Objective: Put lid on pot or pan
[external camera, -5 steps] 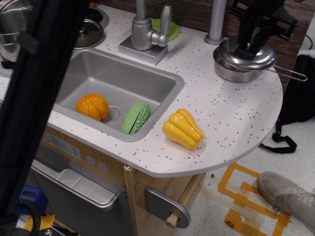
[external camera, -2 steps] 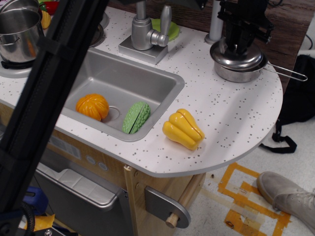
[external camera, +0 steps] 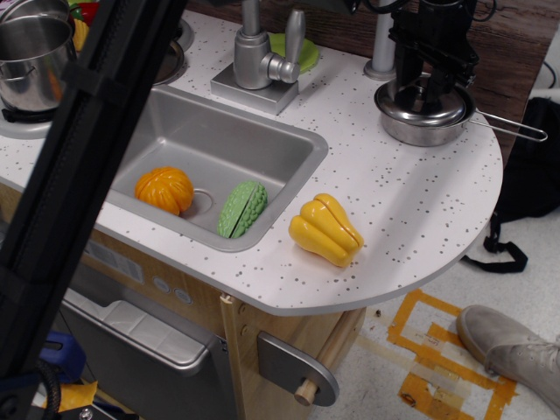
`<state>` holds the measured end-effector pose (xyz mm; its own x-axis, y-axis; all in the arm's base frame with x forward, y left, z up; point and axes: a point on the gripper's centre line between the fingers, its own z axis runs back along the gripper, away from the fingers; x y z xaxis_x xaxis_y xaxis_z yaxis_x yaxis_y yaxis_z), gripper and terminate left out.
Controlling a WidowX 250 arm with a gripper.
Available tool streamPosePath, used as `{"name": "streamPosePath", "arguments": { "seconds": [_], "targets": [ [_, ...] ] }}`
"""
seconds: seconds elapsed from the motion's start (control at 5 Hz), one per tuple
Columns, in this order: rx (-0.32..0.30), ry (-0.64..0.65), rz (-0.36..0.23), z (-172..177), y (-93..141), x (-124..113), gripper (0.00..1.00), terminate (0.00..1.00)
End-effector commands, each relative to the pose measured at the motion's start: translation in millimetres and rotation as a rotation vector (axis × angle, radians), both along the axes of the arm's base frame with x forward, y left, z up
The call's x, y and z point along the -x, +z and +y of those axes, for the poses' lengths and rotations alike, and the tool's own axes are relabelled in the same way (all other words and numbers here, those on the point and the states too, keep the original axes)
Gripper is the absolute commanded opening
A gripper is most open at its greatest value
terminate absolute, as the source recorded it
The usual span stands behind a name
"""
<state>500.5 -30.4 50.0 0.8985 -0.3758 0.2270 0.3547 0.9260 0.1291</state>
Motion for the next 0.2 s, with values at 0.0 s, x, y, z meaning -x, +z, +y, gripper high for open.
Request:
{"name": "streamPosePath", "arguments": {
  "seconds": [0.0],
  "targets": [
    [0.002, 0.013, -0.075, 8.0, 36.3, -4.5, 1.0, 1.0]
  ]
}}
